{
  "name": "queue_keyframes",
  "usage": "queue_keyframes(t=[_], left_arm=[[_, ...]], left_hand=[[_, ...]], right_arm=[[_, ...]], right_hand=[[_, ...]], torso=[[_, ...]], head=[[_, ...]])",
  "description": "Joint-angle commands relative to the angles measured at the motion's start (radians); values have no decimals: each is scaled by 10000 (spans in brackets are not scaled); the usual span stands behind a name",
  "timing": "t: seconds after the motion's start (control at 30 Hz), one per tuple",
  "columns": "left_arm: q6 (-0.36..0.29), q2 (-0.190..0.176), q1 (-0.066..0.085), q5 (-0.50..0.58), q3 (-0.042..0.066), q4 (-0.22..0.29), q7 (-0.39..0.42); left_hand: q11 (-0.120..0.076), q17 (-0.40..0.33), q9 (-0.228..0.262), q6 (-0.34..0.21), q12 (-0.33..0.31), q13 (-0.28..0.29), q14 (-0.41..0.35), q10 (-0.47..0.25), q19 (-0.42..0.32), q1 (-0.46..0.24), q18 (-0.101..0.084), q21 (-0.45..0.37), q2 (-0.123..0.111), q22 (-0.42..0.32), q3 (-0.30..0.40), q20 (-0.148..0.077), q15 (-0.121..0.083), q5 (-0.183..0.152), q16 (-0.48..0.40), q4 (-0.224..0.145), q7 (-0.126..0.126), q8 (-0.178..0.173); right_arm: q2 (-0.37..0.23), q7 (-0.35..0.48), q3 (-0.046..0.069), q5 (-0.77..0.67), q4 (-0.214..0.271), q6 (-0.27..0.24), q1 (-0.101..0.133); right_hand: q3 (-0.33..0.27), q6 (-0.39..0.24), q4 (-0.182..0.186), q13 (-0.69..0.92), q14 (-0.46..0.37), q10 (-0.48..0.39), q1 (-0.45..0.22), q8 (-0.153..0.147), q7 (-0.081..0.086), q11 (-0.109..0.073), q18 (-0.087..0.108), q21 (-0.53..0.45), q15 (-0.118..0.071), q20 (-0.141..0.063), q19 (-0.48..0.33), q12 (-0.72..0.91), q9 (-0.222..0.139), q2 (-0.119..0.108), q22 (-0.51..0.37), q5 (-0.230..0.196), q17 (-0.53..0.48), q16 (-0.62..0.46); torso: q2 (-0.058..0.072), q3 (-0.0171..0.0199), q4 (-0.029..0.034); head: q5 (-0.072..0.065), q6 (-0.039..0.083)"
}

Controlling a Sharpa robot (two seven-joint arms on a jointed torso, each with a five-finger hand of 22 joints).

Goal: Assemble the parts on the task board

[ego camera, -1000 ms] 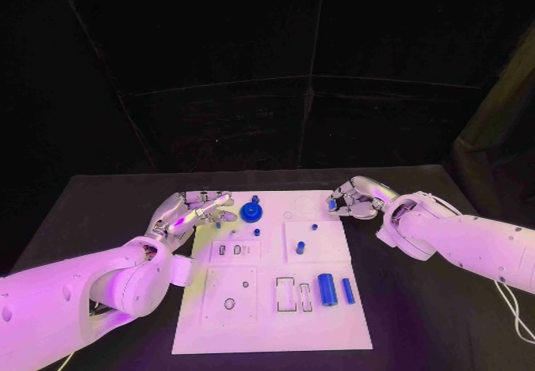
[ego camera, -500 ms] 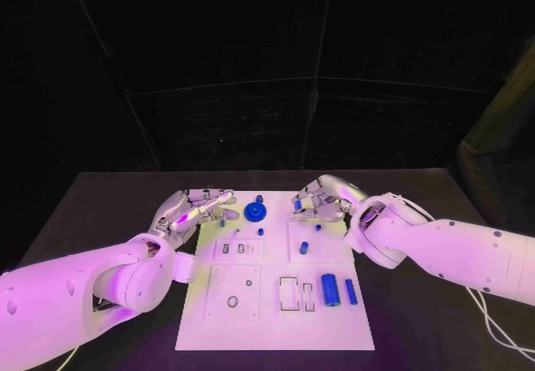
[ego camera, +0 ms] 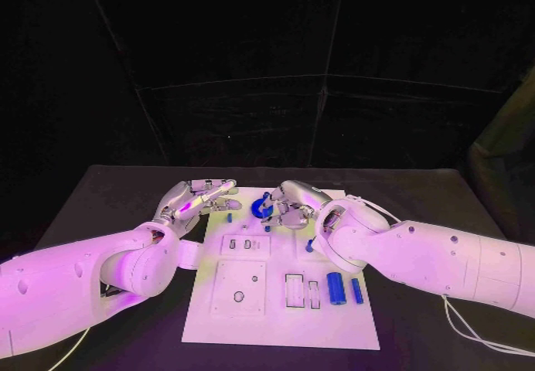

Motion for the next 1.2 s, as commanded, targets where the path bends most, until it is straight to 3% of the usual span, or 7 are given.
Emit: queue_keyframes(t=[0.03, 0.23, 0.43, 0.7, 1.2], left_arm=[[119, 7, 30, 224, 8, -7, 41], [100, 23, 51, 235, 9, -42, 54], [98, 46, 58, 237, 9, -50, 55], [99, 60, 60, 237, 9, -51, 46], [113, 70, 60, 237, 9, -64, 33]], left_hand=[[-5, 13, 0, -48, -27, -7, 11, -36, 64, 16, 136, -60, 99, -12, 15, -10, 20, 25, -50, -76, -40, -50], [-5, 13, 0, -48, -27, -7, 11, -36, 64, 16, 136, -60, 99, -12, 15, -10, 20, 25, -51, -76, -40, -50], [-5, 13, 0, -48, -27, -7, 11, -36, 64, 16, 136, -60, 99, -12, 15, -10, 20, 25, -51, -76, -40, -50], [-5, 13, 0, -48, -27, -7, 11, -36, 64, 16, 136, -60, 99, -12, 15, -10, 20, 25, -51, -76, -40, -50], [-5, 13, 0, -48, -27, -7, 11, -36, 64, 16, 136, -60, 99, -12, 15, -10, 20, 25, -51, -76, -40, -50]], right_arm=[[212, -670, -3, -772, -71, 740, -48], [603, -895, -205, -1170, -227, 921, -132], [822, -995, -283, -1423, -334, 1043, -208], [927, -1045, -303, -1566, -395, 1335, -304], [1015, -1005, -309, -1649, -440, 1430, -406]], right_hand=[[98, 265, 59, -36, 698, 5, -195, 39, -172, -126, -79, 48, -58, -9, 21, -83, 25, -58, 583, -19, 943, -61], [100, 265, 65, -51, 698, -3, -232, 35, -171, -125, -79, 48, -58, -8, 21, -102, 22, -81, 583, -13, 944, -62], [101, 266, 66, -53, 698, -4, -235, 35, -172, -125, -79, 47, -58, -8, 20, -105, 22, -83, 582, -11, 944, -62], [109, 278, 65, -56, 696, -5, -258, 40, -178, -128, -77, 45, -58, -7, 17, -113, 22, -98, 578, 8, 935, -68], [115, 271, 61, -33, 699, 11, -324, 29, -175, -130, -79, 48, -60, -8, 23, -100, 15, -167, 587, 35, 945, -66]], torso=[[14, 12, -4], [12, 30, -32], [12, 29, -31], [10, 29, -34], [9, 30, -37]], head=[[32, -44], [98, -84], [139, -140], [164, -191], [199, -251]])
